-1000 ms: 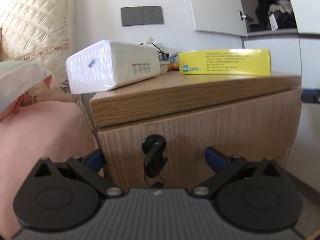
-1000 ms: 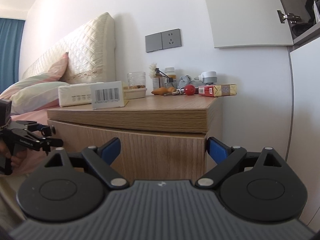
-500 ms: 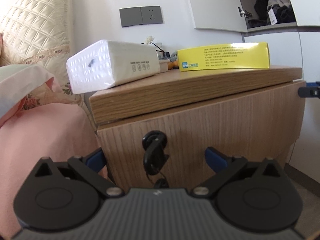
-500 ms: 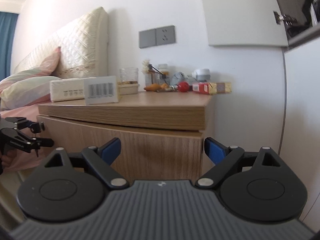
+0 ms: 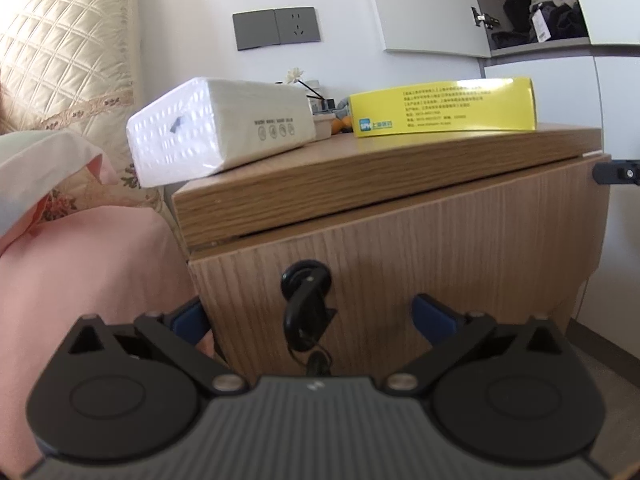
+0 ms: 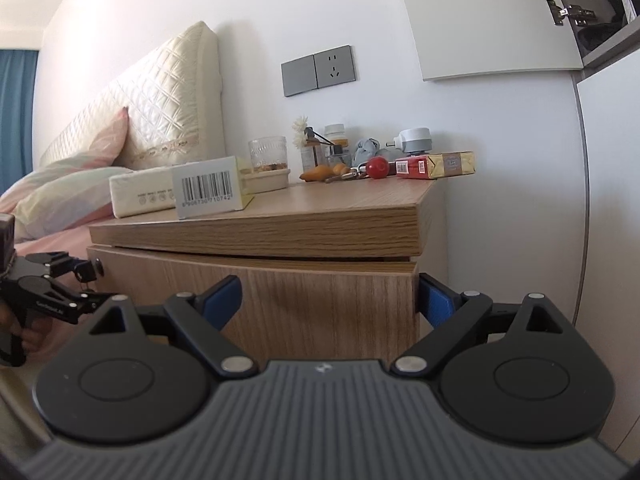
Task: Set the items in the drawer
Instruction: 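Pull the top drawer open by its key with the left gripper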
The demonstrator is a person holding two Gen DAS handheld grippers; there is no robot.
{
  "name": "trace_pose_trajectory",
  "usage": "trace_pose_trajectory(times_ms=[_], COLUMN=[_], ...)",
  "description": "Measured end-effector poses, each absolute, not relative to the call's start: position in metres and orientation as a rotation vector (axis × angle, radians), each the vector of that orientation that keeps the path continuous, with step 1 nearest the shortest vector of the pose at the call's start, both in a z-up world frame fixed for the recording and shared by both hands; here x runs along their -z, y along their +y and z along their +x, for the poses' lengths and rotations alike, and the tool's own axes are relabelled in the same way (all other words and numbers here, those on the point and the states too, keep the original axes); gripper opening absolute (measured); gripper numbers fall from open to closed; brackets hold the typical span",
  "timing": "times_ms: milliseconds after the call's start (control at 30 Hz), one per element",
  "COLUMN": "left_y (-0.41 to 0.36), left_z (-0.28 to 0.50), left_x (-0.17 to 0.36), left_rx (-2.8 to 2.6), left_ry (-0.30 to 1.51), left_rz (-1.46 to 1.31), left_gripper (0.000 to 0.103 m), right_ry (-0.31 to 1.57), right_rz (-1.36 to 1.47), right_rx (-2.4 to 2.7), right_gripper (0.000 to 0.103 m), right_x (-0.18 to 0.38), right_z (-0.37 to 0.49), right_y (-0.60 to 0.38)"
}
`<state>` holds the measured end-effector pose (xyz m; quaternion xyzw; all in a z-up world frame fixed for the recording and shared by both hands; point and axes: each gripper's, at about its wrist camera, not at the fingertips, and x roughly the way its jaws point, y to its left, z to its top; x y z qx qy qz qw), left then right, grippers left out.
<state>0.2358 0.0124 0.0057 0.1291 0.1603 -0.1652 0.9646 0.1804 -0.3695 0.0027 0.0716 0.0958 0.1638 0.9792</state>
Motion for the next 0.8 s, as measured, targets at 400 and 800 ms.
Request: trace_pose_trajectory(times_ms=[400,800], left_y=[0.014,0.017], left_z=[0.215,0.182], left_x=[-0.007,-0.009], left_rx=[0.332,0.331], left_ry=[0.324,0.330], left_rz=[0.259,0.256], left_gripper=[0.103,0.103], right_ry=[0.201,0.206], right_rz=[0.141,0.133], right_rx=[-0.340,-0.341], right_gripper=[0.095,0.095], right_x=[-0.005,-0.009], right_z=[0.162,0.129], right_y=[-0.368,-0.362])
